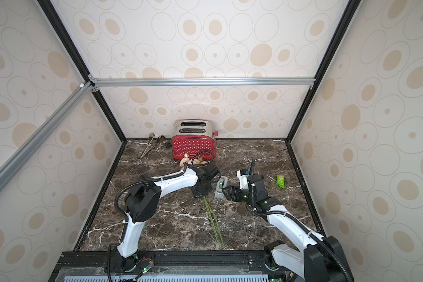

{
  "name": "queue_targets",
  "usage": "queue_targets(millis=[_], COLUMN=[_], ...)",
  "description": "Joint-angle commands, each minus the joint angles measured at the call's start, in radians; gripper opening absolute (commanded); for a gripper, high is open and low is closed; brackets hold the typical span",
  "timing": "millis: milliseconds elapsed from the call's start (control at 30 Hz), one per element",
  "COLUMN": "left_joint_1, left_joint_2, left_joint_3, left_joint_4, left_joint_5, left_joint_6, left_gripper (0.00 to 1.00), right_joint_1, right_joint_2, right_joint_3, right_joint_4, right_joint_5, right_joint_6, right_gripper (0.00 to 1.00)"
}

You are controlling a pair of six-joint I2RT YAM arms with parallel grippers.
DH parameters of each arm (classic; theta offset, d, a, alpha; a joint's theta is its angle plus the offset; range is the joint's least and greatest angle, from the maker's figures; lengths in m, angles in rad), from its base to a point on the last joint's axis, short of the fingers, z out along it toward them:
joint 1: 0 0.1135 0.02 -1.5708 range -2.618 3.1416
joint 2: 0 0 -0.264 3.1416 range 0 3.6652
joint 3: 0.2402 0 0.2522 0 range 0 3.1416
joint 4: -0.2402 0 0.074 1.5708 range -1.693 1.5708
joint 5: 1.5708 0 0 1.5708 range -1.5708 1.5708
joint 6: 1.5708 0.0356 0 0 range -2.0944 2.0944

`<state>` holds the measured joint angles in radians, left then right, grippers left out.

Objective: Wrap bouquets with tape
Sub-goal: Pick up the unwrapped bouquet from the center of the board.

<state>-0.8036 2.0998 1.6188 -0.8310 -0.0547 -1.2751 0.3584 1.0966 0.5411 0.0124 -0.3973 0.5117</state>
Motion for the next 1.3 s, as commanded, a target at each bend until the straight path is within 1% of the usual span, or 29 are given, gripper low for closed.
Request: queue_targets(millis=[0,200,300,400,500,633,867,967,1067,1133,1200,1267], left_joint_1=[-0.005,-0.016,-0.017,-0.029,-0.038,-0.037,-0.037,-0.037,-0.037,-0.037,-0.037,-0.037], left_joint_2=[-0.11,-0.181,-0.205,-0.216,-0.243,-0.289,-0.346,-0.355,-0.362,-0.369,-0.377,-0.382], left_joint_3=[0.004,-0.04,-0.063,-0.056,-0.071,-0.1,-0.128,-0.131,-0.136,-0.143,-0.154,-0.165], left_joint_4=[-0.034,-0.007,0.028,0.049,0.086,0.12,0.167,0.178,0.194,0.209,0.22,0.232], left_joint_5=[-0.081,-0.095,-0.098,-0.114,-0.122,-0.135,-0.139,-0.136,-0.133,-0.131,-0.129,-0.122], left_joint_6=[-0.069,-0.114,-0.122,-0.112,-0.104,-0.096,-0.1,-0.1,-0.101,-0.108,-0.111,-0.117], left_gripper=[0.0,0.0,0.0,0.0,0.0,0.0,0.0,0.0,0.0,0.0,0.0,0.0], right_joint_1=[-0.006,0.004,0.041,0.088,0.108,0.109,0.12,0.12,0.12,0.12,0.12,0.12], right_joint_2=[0.017,0.058,0.098,0.183,0.281,0.358,0.412,0.424,0.436,0.443,0.446,0.444], right_joint_3=[0.012,0.051,0.085,0.134,0.186,0.208,0.198,0.181,0.178,0.176,0.178,0.176], right_joint_4=[0.004,0.078,0.108,0.124,0.136,0.182,0.19,0.245,0.274,0.291,0.293,0.29], right_joint_5=[-0.048,-0.21,-0.281,-0.338,-0.393,-0.432,-0.447,-0.468,-0.493,-0.511,-0.524,-0.528], right_joint_6=[-0.006,0.009,0.013,0.02,0.037,0.068,0.071,0.106,0.126,0.133,0.135,0.132], right_gripper=[0.75,0.75,0.76,0.76,0.73,0.71,0.65,0.61,0.53,0.43,0.36,0.35])
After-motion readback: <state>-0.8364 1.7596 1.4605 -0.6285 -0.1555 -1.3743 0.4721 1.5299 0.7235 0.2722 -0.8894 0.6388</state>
